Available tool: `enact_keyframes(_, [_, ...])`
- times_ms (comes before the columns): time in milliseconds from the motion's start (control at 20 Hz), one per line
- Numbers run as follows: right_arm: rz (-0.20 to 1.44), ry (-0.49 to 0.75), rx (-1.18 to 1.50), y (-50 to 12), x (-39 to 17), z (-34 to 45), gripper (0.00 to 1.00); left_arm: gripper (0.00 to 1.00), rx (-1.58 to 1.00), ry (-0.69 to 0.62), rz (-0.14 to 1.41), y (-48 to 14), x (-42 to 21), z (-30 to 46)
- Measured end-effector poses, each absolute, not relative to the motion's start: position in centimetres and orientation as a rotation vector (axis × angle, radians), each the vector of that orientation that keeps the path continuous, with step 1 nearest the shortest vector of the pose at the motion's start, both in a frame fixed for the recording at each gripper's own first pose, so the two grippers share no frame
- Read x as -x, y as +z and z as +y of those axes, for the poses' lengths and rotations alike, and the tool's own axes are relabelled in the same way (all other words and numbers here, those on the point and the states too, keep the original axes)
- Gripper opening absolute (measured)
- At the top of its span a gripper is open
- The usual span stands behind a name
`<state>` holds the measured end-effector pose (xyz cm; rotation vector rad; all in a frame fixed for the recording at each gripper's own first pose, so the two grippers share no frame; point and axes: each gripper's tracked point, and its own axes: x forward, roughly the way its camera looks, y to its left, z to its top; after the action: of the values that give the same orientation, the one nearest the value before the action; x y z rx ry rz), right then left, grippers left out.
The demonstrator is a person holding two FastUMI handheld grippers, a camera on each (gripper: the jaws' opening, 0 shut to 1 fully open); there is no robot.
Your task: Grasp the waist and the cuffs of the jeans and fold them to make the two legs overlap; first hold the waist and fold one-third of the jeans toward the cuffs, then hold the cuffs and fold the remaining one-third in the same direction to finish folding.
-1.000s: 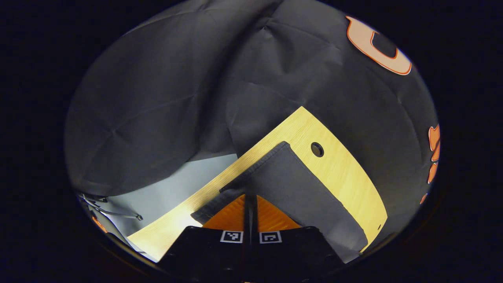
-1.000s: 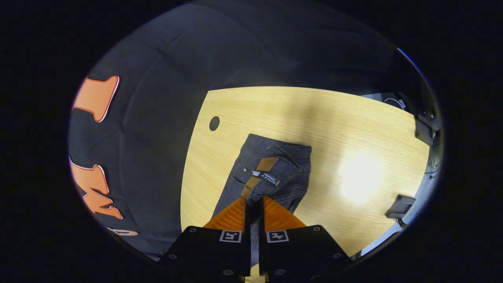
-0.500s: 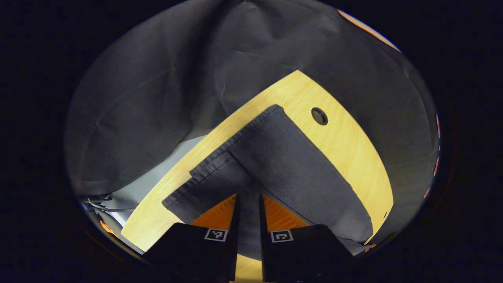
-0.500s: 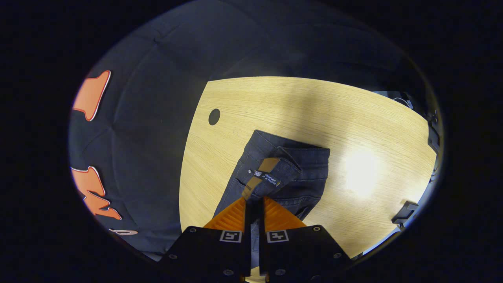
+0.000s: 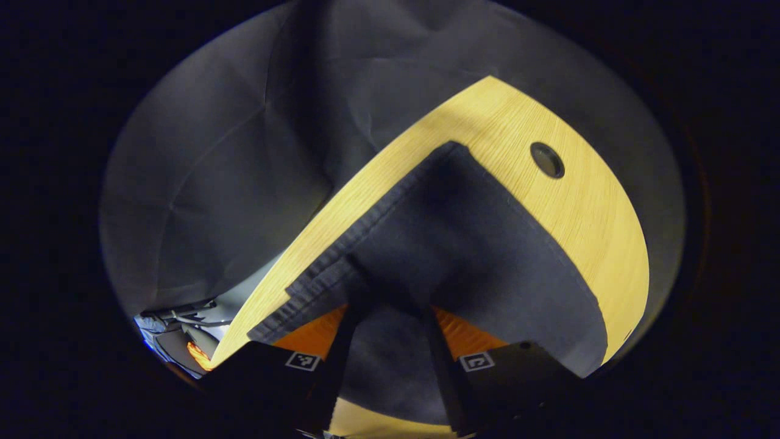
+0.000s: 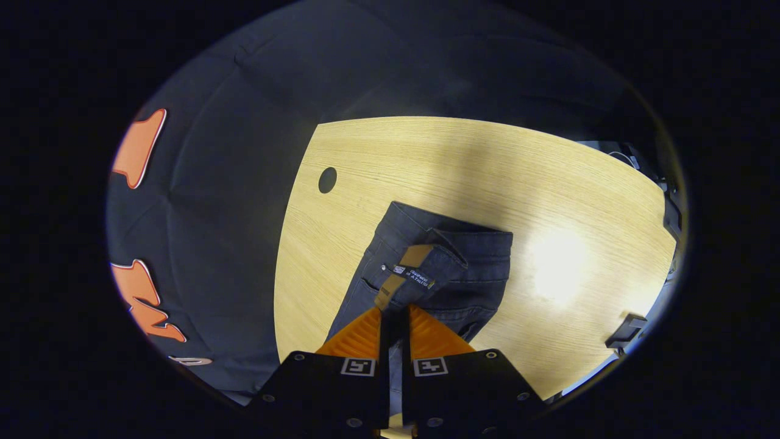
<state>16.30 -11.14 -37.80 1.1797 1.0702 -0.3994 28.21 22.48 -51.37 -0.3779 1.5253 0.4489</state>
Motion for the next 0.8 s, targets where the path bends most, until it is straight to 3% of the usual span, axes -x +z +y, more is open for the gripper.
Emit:
enact_keyframes(50, [1.072, -0.401, -1.176, -37.9, -16.3, -11.1, 0.08, 0.72, 0.389, 0.440, 1.501, -51.4, -28.5, 22.2])
enact_keyframes(150, [1.071, -0.405, -1.177, -38.0, -16.5, -11.2, 0.09, 0.53, 0.408, 0.436, 1.498, -51.4, -28.2, 22.5])
enact_keyframes(250, [1.072, -0.406, -1.175, -38.2, -16.5, -11.1, 0.09, 0.10, 0.492, 0.468, 1.463, -50.8, -28.5, 23.1])
enact_keyframes(300, [1.073, -0.405, -1.173, -38.1, -16.4, -11.1, 0.08, 0.03, 0.518, 0.449, 1.457, -50.7, -28.0, 22.8])
enact_keyframes(800, [1.022, -0.378, -1.192, -36.8, -17.2, -11.6, 0.08, 0.01, 0.611, 0.288, 1.180, -43.5, -34.3, 22.0])
